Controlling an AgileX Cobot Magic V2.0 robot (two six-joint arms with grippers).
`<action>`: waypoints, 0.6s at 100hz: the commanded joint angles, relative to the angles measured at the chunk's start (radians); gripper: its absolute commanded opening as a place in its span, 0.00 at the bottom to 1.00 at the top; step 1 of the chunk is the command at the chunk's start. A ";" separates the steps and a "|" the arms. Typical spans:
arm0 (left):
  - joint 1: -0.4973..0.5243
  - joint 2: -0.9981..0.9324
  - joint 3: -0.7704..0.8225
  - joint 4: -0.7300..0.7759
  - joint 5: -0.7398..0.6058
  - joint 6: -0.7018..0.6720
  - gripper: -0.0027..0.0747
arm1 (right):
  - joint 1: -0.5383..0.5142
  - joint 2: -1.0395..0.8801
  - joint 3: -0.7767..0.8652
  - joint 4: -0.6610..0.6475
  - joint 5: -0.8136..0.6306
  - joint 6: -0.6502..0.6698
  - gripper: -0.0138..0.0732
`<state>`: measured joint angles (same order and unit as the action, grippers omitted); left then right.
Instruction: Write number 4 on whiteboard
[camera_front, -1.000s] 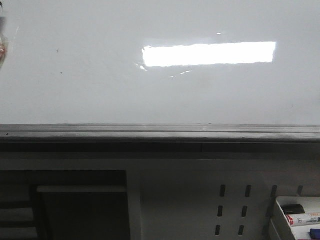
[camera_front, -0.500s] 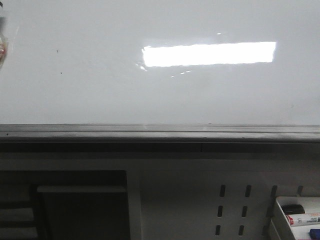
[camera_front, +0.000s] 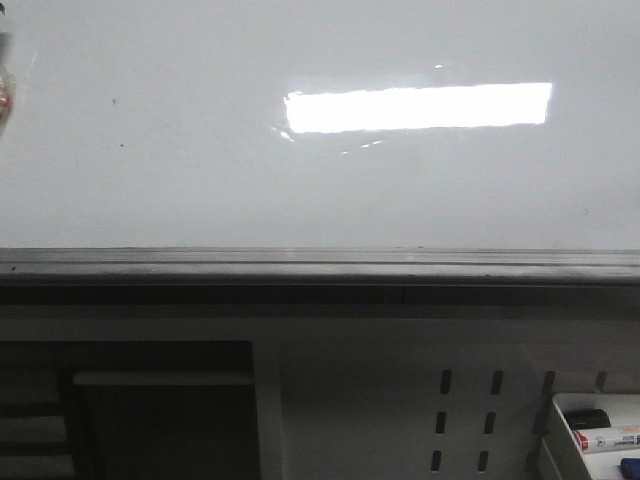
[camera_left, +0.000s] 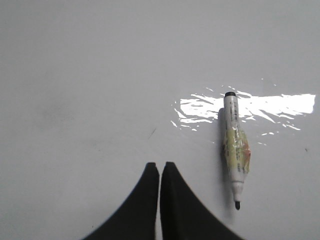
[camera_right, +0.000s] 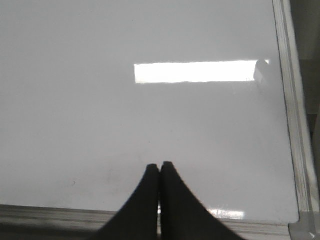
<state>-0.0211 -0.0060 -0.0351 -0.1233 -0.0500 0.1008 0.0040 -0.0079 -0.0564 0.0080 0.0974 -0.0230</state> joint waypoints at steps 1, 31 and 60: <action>-0.001 -0.022 -0.104 -0.015 -0.042 -0.012 0.01 | -0.003 -0.004 -0.113 0.007 -0.008 -0.004 0.09; -0.001 0.179 -0.491 -0.003 0.326 -0.012 0.01 | -0.003 0.201 -0.422 -0.008 0.235 -0.004 0.09; -0.001 0.386 -0.628 -0.007 0.432 -0.012 0.01 | -0.003 0.367 -0.515 -0.024 0.317 -0.004 0.09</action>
<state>-0.0211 0.3329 -0.6295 -0.1241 0.4378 0.1008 0.0040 0.3177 -0.5363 0.0000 0.4742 -0.0246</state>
